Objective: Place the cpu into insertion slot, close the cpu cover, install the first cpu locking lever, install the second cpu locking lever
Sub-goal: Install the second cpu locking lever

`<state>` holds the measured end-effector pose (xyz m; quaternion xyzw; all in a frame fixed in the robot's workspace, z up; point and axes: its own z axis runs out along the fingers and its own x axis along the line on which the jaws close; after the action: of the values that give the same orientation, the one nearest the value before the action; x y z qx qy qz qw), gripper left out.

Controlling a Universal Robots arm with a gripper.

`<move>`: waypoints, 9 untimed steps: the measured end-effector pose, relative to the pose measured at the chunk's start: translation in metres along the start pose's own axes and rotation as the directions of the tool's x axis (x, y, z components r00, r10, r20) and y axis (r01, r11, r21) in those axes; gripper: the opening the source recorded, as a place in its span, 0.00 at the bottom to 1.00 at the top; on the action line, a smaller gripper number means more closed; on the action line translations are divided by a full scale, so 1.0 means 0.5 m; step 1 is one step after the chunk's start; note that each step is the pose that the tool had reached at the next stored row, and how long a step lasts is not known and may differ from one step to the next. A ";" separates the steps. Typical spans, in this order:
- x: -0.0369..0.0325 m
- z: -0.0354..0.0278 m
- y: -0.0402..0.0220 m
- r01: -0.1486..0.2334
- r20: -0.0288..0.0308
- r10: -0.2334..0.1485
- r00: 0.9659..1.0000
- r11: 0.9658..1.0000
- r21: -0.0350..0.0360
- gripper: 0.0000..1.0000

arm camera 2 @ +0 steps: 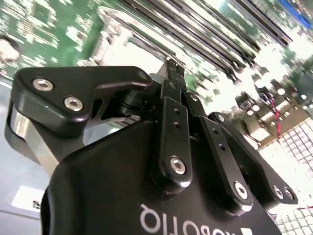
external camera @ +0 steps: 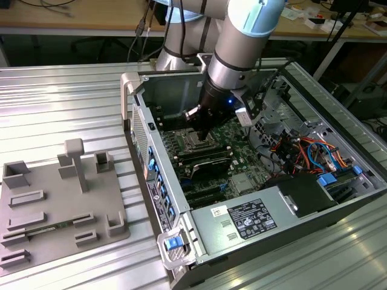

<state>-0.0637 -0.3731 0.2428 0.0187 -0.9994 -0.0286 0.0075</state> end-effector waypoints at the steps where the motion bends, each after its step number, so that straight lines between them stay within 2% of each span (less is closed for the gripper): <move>1: -0.010 0.000 0.000 0.000 0.000 0.000 1.000 1.000 0.000 0.11; 2: -0.018 0.000 0.000 0.000 -0.001 0.000 1.000 1.000 0.000 0.11; 3: -0.037 -0.001 0.000 0.000 -0.001 0.000 1.000 1.000 0.000 0.11; 4: -0.042 -0.001 -0.001 0.000 -0.001 0.000 1.000 1.000 0.002 0.11; 6: -0.043 -0.001 -0.005 0.000 -0.002 0.000 1.000 1.000 0.004 0.11; 9: -0.042 -0.002 -0.028 0.000 -0.002 0.000 1.000 1.000 0.004 0.11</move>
<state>-0.0422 -0.3865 0.2427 0.0186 -0.9994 -0.0266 0.0084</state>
